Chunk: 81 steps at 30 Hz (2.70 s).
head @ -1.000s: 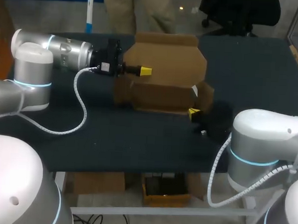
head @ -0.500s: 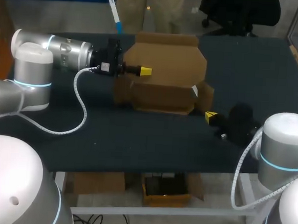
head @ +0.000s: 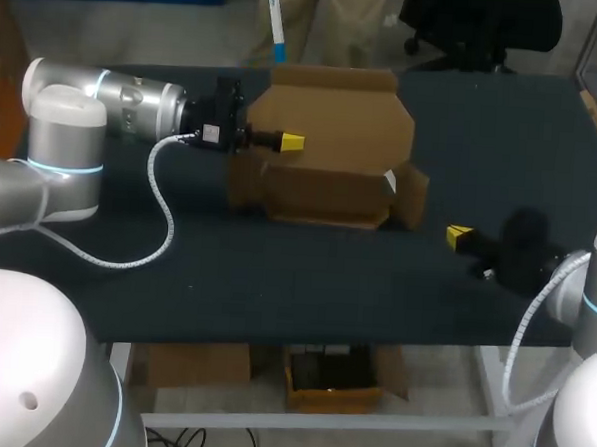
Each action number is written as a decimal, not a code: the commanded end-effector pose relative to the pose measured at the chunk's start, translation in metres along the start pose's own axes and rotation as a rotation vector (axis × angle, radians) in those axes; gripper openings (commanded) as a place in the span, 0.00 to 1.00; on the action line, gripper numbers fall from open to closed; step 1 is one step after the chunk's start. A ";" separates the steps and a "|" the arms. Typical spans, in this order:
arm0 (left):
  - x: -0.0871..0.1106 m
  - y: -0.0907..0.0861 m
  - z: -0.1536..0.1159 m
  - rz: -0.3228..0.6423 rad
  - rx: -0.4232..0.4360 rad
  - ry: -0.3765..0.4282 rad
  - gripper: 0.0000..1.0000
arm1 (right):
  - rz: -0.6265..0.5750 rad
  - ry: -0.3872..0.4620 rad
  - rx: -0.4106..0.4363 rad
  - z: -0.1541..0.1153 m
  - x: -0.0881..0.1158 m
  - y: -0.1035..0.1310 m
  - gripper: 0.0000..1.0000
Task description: Assemble the packaging by folding the flat box into shape, placing the metal phone stand inside, and closing the box properly
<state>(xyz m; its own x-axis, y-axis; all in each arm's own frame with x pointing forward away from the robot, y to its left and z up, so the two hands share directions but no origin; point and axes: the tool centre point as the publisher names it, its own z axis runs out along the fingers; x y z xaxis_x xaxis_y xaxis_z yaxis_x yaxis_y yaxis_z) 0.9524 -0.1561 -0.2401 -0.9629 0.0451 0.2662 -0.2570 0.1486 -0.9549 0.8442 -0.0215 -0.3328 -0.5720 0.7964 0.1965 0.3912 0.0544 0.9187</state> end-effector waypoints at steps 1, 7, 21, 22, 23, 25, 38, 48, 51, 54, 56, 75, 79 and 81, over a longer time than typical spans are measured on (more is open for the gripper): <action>-0.001 0.003 0.000 0.000 -0.001 0.002 0.00 | 0.001 0.172 -0.011 0.000 -0.010 -0.006 0.16; -0.001 0.003 0.000 0.000 -0.001 0.002 0.00 | -0.051 0.179 0.029 0.009 -0.011 -0.003 0.31; -0.001 0.003 0.000 0.000 -0.001 0.002 0.00 | -0.124 0.201 0.099 0.051 -0.019 0.006 0.38; -0.001 0.003 0.000 0.000 -0.001 0.002 0.00 | -0.125 0.203 0.099 0.053 -0.020 0.006 0.38; -0.001 0.003 0.000 0.000 -0.001 0.002 0.00 | -0.125 0.206 0.100 0.055 -0.022 0.007 0.38; -0.001 0.003 0.000 0.000 -0.001 0.002 0.00 | -0.127 0.212 0.102 0.060 -0.024 0.008 0.38; -0.001 0.003 0.000 0.000 -0.001 0.002 0.00 | -0.133 0.246 0.103 0.081 -0.034 0.012 0.37; -0.001 0.003 0.000 0.000 -0.001 0.002 0.00 | -0.136 0.271 0.102 0.093 -0.034 0.015 0.36; -0.001 0.003 0.000 0.000 -0.001 0.002 0.00 | -0.137 0.277 0.102 0.097 -0.035 0.016 0.35; -0.001 0.003 0.000 0.000 -0.001 0.002 0.00 | -0.139 0.280 0.103 0.101 -0.034 0.017 0.35; -0.001 0.003 0.000 0.000 -0.001 0.002 0.00 | -0.144 0.282 0.103 0.103 -0.034 0.017 0.35; -0.001 0.003 0.000 0.000 -0.001 0.002 0.00 | -0.165 0.229 0.123 0.120 -0.029 0.016 0.06; -0.001 0.003 0.000 0.000 -0.001 0.002 0.00 | -0.165 0.212 0.122 0.116 -0.024 0.014 0.00; -0.001 0.003 0.000 0.000 -0.001 0.002 0.00 | -0.162 0.196 0.121 0.114 -0.021 0.012 0.00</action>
<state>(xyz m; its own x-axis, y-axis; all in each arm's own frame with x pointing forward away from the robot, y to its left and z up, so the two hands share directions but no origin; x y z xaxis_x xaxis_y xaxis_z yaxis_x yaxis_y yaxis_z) 0.9524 -0.1561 -0.2400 -0.9629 0.0450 0.2662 -0.2571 0.1484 -0.9549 0.9512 0.0271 -0.3652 -0.7682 0.6258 0.1353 0.3651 0.2546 0.8955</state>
